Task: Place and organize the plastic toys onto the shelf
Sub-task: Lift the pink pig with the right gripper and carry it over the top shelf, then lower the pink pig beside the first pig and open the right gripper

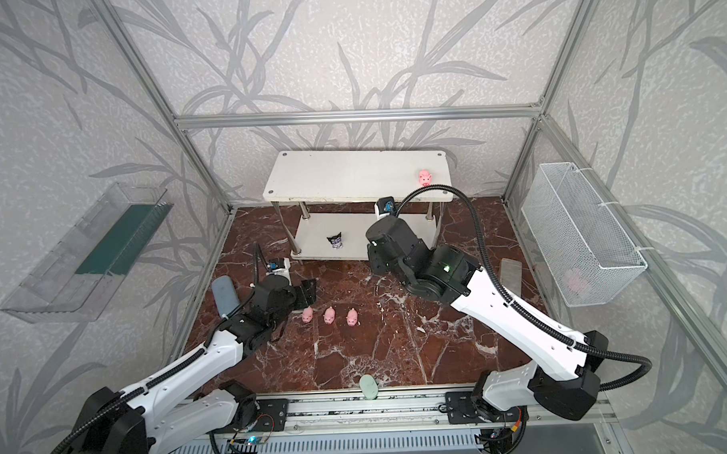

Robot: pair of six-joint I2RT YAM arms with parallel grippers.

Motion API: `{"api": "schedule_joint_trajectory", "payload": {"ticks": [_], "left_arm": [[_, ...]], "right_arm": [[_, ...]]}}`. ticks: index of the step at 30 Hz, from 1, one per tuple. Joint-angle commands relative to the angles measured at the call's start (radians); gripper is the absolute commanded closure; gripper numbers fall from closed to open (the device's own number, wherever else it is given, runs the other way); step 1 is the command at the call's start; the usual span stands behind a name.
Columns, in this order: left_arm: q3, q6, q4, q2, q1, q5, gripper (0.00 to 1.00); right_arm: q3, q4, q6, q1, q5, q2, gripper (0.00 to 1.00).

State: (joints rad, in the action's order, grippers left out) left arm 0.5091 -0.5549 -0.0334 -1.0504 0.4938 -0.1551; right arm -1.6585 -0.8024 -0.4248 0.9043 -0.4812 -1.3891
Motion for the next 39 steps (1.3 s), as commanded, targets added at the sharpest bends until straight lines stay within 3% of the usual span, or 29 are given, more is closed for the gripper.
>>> {"api": "schedule_joint_trajectory", "payload": {"ticks": [1, 9, 22, 39], "left_arm": [[0.007, -0.019, -0.024, -0.01, -0.007, 0.011, 0.24], [0.007, -0.019, -0.031, -0.018, -0.01, 0.019, 0.24], [0.003, -0.024, -0.059, -0.042, -0.018, 0.04, 0.24], [0.006, -0.018, -0.061, -0.056, -0.027, 0.053, 0.24]], "right_arm": [[-0.091, 0.01, 0.112, -0.067, 0.024, -0.08, 0.67], [-0.364, -0.01, 0.175, -0.199, 0.092, -0.271, 0.66], [-0.812, -0.222, 0.195, -0.317, 0.096, -0.545, 0.65], [-0.897, -0.252, 0.161, -0.408, 0.151, -0.652, 0.64]]}}
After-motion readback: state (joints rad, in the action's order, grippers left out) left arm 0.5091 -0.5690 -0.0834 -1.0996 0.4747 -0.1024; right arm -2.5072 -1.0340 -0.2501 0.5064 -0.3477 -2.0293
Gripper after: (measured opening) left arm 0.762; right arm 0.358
